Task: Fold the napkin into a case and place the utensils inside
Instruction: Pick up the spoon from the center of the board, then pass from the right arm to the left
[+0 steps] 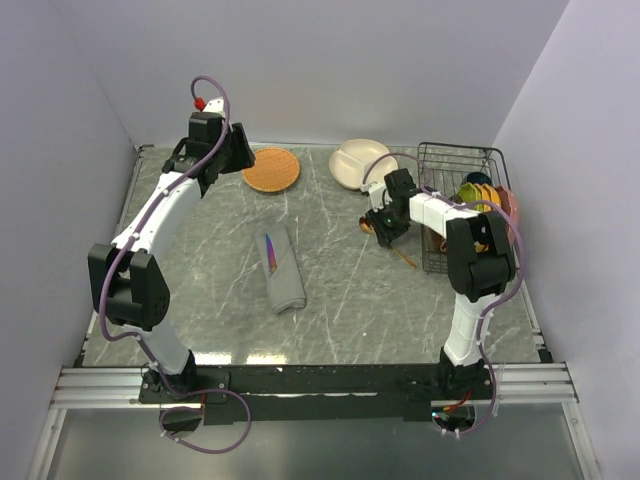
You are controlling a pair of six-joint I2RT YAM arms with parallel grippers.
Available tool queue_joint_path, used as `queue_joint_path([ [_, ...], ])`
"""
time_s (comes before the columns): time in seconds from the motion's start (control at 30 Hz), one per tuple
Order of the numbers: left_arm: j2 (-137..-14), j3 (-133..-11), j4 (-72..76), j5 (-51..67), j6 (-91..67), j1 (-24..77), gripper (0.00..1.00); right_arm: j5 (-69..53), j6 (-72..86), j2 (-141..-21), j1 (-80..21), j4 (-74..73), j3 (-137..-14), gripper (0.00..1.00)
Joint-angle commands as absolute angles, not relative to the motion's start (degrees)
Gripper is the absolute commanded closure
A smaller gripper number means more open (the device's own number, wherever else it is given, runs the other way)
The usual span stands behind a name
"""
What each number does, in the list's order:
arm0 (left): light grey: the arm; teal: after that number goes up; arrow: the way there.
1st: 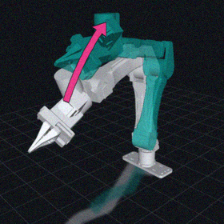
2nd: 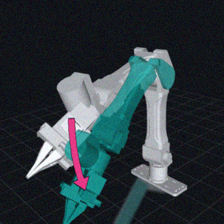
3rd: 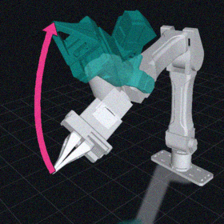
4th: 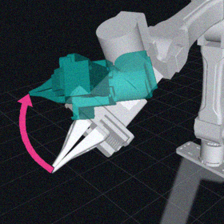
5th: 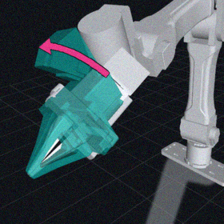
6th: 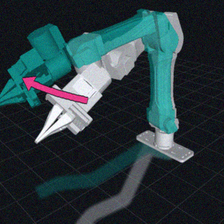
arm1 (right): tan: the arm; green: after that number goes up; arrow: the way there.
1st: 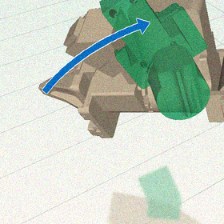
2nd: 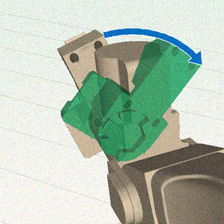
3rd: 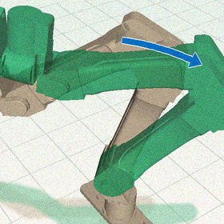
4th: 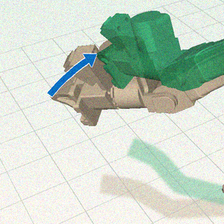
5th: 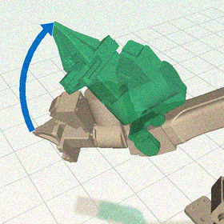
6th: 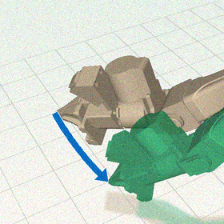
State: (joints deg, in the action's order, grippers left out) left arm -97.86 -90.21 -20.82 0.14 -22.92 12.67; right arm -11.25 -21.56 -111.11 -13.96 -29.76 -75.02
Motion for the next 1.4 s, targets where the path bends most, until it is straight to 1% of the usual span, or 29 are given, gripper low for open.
queue_joint_path([
  [0.0, -97.0, -90.8, -20.7, 1.2, -21.4, 12.1, 0.44, -12.7, -22.8, -112.1, -13.7, -29.6, -76.8, 0.63],
  [0.03, -97.1, -91.0, -20.8, 1.7, -21.4, 12.0, 0.44, -14.0, -22.9, -112.0, -13.7, -29.7, -76.6, 0.69],
  [0.1, -97.4, -91.0, -21.2, 2.9, -21.6, 11.5, 0.44, -15.6, -22.7, -111.1, -13.8, -29.5, -75.5, 0.75],
  [0.13, -97.6, -91.5, -21.5, 3.9, -21.8, 11.4, 0.43, -16.5, -22.7, -110.7, -14.0, -29.3, -75.1, 0.83],
  [0.2, -98.4, -92.2, -22.7, 4.5, -21.8, 11.3, 0.43, -18.1, -22.2, -110.4, -14.3, -29.0, -74.8, 0.93],
  [0.23, -98.5, -92.5, -22.8, 5.7, -21.6, 11.3, 0.42, -18.5, -21.7, -110.5, -14.3, -29.0, -74.9, 1.0],
  [0.4, -97.0, -91.0, -21.0, 11.1, -19.5, 11.2, 0.39, -21.6, -18.3, -105.9, -14.3, -26.8, -75.2, 1.0],
  [0.43, -96.9, -90.2, -20.5, 12.3, -19.3, 11.2, 0.37, -22.4, -17.5, -105.0, -14.4, -26.5, -75.4, 1.0],
  [0.47, -96.4, -89.7, -20.0, 16.4, -19.0, 11.2, 0.37, -23.2, -16.6, -104.0, -14.6, -25.7, -75.5, 1.0],
  [0.53, -96.1, -87.8, -18.9, 21.7, -18.1, 11.2, 0.33, -24.3, -14.4, -101.3, -15.3, -25.1, -75.9, 1.0],
  [0.57, -96.0, -87.0, -17.2, 26.2, -18.3, 11.5, 0.28, -24.4, -13.8, -100.6, -15.7, -24.5, -76.1, 1.0],
  [0.7, -97.9, -85.5, -15.5, 31.9, -23.1, 14.5, 0.24, -24.3, -9.7, -97.0, -19.6, -23.7, -76.9, 1.0],
  [0.9, -101.0, -86.4, -12.4, 37.7, -27.3, 19.5, 0.25, -22.8, -6.9, -94.6, -24.0, -24.6, -78.0, 1.0],
  [1.07, -102.2, -86.0, -12.7, 36.4, -29.2, 22.8, 0.27, -23.3, -5.9, -93.0, -25.3, -25.0, -77.9, 1.0],
  [1.2, -102.8, -86.2, -14.8, 29.5, -28.9, 24.7, 0.28, -23.9, -5.3, -91.8, -26.2, -25.3, -78.0, 1.0],
  [1.23, -103.2, -86.7, -14.9, 28.8, -28.9, 25.0, 0.3, -24.1, -5.1, -91.7, -26.3, -25.6, -78.0, 1.0],
  [1.37, -105.6, -88.9, -16.1, 28.0, -29.4, 25.6, 0.33, -24.9, -4.7, -91.1, -26.6, -26.1, -78.0, 1.0],
])
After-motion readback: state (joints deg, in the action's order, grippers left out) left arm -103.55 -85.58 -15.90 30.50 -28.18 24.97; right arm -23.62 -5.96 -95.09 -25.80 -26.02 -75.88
